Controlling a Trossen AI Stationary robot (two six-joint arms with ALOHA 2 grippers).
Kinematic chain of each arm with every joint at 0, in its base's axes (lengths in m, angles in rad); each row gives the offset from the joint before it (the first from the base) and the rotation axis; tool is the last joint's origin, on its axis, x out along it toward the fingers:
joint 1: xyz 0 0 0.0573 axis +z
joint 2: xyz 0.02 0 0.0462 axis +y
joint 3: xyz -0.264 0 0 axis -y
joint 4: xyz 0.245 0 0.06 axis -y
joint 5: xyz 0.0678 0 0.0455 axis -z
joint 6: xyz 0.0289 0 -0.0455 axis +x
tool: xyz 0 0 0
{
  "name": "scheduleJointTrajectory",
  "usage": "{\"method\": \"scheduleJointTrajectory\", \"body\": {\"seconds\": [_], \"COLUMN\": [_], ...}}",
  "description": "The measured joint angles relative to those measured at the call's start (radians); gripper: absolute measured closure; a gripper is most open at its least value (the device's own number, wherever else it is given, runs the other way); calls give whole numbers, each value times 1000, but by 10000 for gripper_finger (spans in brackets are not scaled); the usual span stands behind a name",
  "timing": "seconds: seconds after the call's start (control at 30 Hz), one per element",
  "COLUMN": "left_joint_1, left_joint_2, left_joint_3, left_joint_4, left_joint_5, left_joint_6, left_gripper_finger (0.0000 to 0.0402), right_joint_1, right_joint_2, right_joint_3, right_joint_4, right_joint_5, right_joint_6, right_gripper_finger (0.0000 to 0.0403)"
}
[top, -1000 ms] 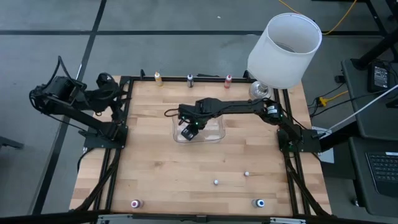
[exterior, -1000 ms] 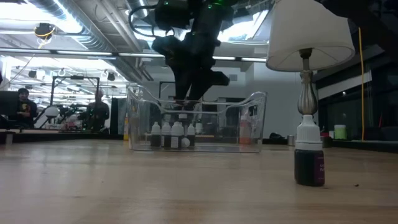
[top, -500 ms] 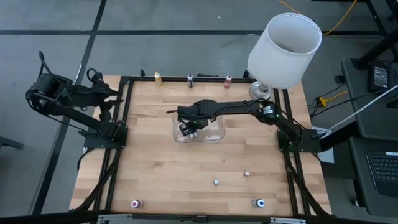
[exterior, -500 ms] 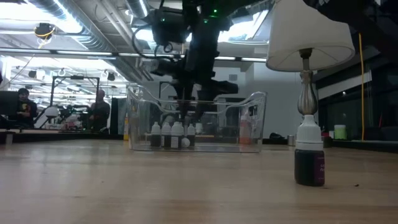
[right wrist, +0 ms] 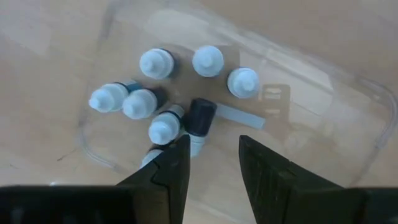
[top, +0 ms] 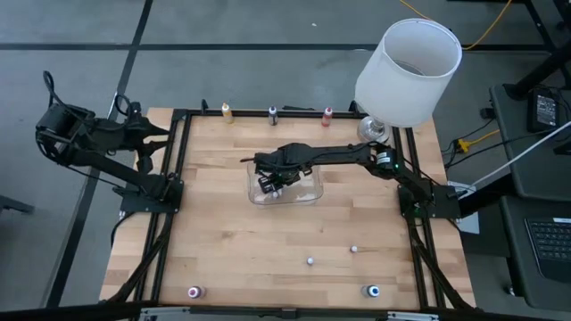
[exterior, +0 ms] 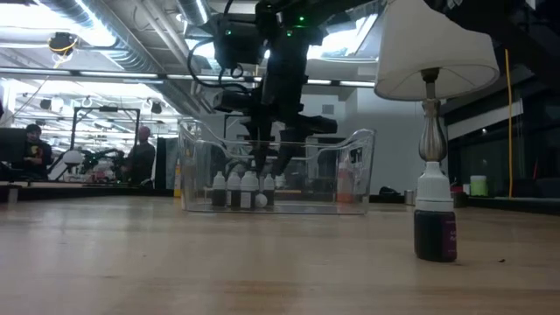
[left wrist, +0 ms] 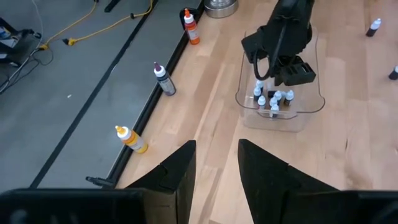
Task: Pick & Place food coloring
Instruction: Put the pink food coloring bottle into the transparent bin
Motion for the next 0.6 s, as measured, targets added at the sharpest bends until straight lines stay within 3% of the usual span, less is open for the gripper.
{"method": "scheduleJointTrajectory", "body": {"seconds": [0.33, 0.6], "left_joint_1": [0, 0], "left_joint_2": [0, 0], "left_joint_3": [0, 0], "left_joint_4": [0, 0], "left_joint_5": [4, 29], "left_joint_6": [1, 0], "left_gripper_finger": [286, 286], "right_joint_1": [8, 10], "right_joint_2": [36, 47], "right_joint_3": [0, 0], "right_joint_4": [46, 35], "right_joint_5": [3, -4], "right_joint_6": [0, 2], "right_gripper_finger": [263, 220]}}
